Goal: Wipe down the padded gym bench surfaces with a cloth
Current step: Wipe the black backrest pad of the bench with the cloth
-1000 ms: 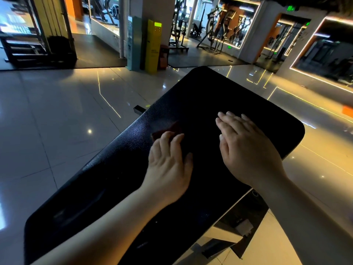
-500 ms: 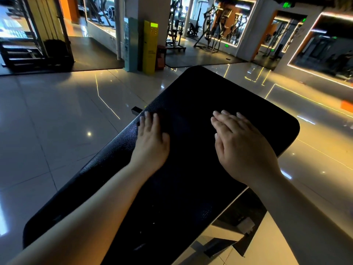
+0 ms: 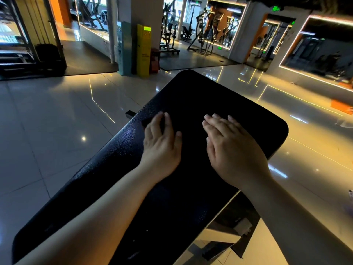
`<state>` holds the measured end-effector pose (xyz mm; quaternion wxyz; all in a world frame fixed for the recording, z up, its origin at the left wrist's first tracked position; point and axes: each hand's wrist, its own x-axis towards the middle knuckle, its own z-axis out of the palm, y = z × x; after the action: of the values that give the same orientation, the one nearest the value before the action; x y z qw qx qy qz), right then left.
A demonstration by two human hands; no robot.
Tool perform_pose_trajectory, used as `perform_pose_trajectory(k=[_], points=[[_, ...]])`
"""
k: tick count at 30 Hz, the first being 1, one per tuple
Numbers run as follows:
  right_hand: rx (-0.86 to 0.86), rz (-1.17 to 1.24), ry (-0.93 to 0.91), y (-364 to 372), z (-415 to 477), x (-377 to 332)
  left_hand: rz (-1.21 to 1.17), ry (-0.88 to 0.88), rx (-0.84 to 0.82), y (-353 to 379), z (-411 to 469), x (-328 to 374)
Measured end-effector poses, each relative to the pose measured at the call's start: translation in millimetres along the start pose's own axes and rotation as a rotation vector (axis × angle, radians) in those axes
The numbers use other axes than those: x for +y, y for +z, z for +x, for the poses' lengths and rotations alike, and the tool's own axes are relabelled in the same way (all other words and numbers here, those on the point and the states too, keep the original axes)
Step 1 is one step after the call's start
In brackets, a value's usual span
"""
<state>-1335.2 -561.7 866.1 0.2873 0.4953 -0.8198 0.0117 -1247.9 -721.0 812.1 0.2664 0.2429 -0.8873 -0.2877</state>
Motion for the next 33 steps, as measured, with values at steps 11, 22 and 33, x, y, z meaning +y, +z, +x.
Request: perform_pose_trajectory(k=[11, 22, 33], points=[[-0.02, -0.003, 0.009, -0.9, -1.2, -0.5, -0.042, -0.076, 0.049, -7.6, 24.4, -2.7], [-0.041, 0.023, 0.013, -4.0, -1.2, -1.2, -0.111, 0.115, -0.023, -12.4, 24.1, 2.2], [-0.013, 0.201, 0.004, -12.1, 5.9, 17.7, -0.092, 0.136, -0.036, -7.8, 23.3, 10.1]])
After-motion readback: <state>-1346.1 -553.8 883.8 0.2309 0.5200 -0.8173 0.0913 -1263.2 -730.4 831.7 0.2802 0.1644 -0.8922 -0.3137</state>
